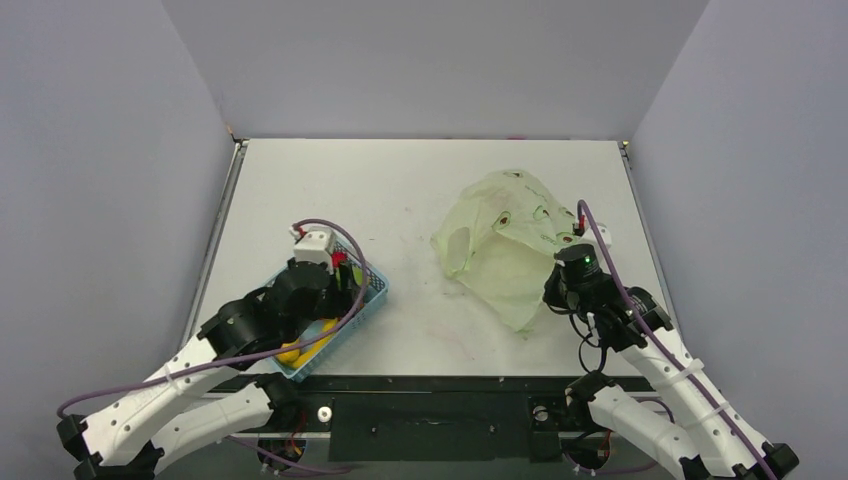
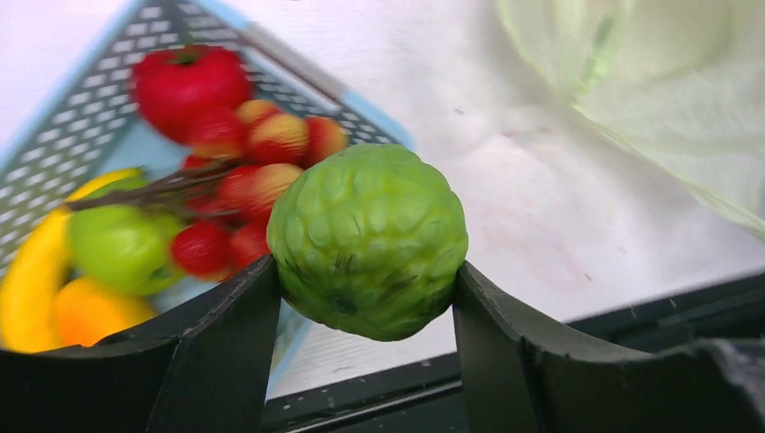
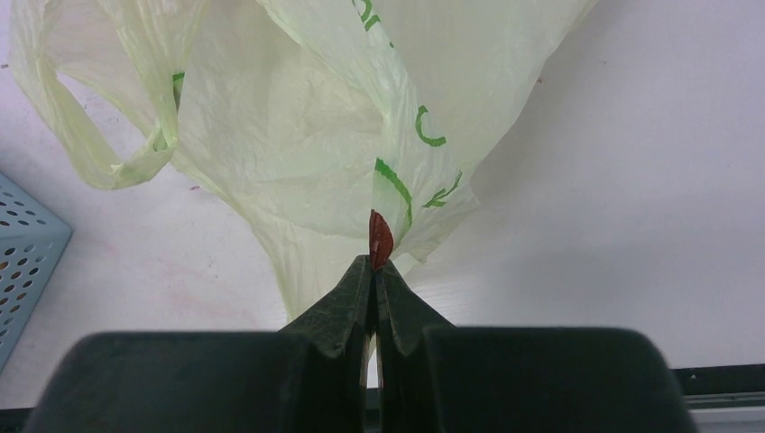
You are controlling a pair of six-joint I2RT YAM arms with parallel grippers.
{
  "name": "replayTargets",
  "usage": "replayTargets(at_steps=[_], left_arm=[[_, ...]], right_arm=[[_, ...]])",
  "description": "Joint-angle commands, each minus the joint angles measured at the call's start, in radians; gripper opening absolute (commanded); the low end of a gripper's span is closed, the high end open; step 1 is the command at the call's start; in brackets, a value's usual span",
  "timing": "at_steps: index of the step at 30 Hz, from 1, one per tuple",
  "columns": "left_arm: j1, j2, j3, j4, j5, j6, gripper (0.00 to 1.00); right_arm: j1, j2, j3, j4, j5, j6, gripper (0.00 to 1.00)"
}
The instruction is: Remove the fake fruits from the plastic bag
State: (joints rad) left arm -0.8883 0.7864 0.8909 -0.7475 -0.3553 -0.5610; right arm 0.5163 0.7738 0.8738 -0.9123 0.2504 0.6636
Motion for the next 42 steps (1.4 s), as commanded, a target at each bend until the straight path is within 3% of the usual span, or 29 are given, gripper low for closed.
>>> replayTargets(at_steps=[1, 8, 16, 22, 24, 26, 30, 37, 42], left_arm=[[0.004, -0.130, 0.019, -0.232, -0.412, -0.189, 0.00], [0.005, -0.307, 0.001, -0.454, -0.612, -0.512, 0.00], [0.005, -0.313, -0.021, -0.523, -0.582, -0.647, 0.01], [0.005, -0.301, -0.043, -0.561, -0.578, -0.740, 0.25], [0.005, -0.315, -0.047, -0.562, -0.585, -0.742, 0.39], [0.005, -0.328, -0.045, -0.568, -0.592, -0.746, 0.64], [0.005, -0.338, -0.030, -0.566, -0.603, -0.728, 0.85], [0.005, -0.336, 0.003, -0.565, -0.611, -0.686, 0.97], [0.005, -0.383, -0.026, -0.403, -0.514, -0.485, 0.97]], right_arm=[[-0.004, 0.014, 0.004, 0.042, 0.011, 0.005, 0.00], [-0.004, 0.017, 0.001, 0.046, 0.005, 0.007, 0.00], [-0.002, 0.021, -0.004, 0.058, -0.005, 0.008, 0.00], [-0.002, 0.019, 0.002, 0.060, -0.012, 0.006, 0.00], [-0.002, 0.016, 0.000, 0.059, -0.012, 0.003, 0.00], [-0.004, 0.017, 0.000, 0.059, -0.013, 0.001, 0.00], [-0.003, 0.018, 0.000, 0.061, -0.014, 0.006, 0.00], [-0.001, 0.020, 0.003, 0.060, -0.016, 0.005, 0.00], [-0.001, 0.018, -0.004, 0.060, -0.017, 0.004, 0.00]])
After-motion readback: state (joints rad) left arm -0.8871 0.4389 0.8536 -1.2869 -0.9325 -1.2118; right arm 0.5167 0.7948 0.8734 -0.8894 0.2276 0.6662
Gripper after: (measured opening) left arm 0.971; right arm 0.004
